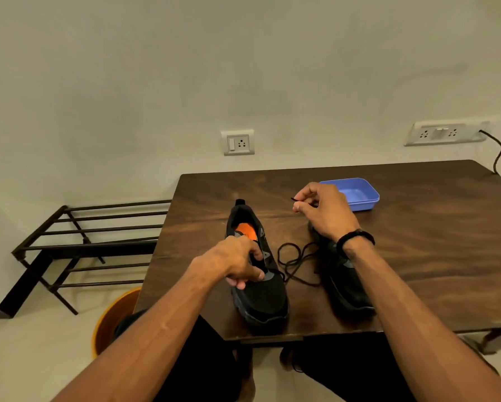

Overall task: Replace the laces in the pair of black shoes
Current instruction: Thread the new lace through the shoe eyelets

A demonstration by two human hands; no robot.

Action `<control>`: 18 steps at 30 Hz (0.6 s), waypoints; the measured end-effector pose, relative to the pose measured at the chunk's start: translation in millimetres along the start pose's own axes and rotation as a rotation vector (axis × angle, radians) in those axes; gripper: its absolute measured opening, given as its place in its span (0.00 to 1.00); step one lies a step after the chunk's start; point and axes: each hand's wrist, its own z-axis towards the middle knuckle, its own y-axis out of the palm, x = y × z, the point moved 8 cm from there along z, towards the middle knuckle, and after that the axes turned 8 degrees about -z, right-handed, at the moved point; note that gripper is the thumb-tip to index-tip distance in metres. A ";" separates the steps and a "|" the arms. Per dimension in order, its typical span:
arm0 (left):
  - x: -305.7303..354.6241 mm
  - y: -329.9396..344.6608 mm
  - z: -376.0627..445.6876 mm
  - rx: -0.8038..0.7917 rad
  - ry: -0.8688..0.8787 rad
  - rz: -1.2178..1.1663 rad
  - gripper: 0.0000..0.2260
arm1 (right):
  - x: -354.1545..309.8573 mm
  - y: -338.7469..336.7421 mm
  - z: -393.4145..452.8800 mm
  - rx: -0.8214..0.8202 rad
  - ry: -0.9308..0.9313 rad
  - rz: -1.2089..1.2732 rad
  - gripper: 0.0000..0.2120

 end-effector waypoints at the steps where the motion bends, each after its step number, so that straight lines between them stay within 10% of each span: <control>1: 3.3 -1.7 3.5 0.047 0.029 0.038 0.16 | 1.7 0.4 -1.1 -0.009 0.008 -0.005 0.03; 9: 24.5 -7.2 9.0 0.228 0.236 0.169 0.05 | 9.3 2.5 -2.8 -0.020 0.053 -0.002 0.03; 15: 75.2 -28.3 -21.6 0.187 0.636 -0.813 0.10 | 14.9 -20.6 -0.7 0.197 0.086 0.137 0.04; 18: 72.7 -27.9 -13.0 0.227 0.561 -0.746 0.17 | 11.7 -34.6 -2.5 0.304 0.071 0.194 0.05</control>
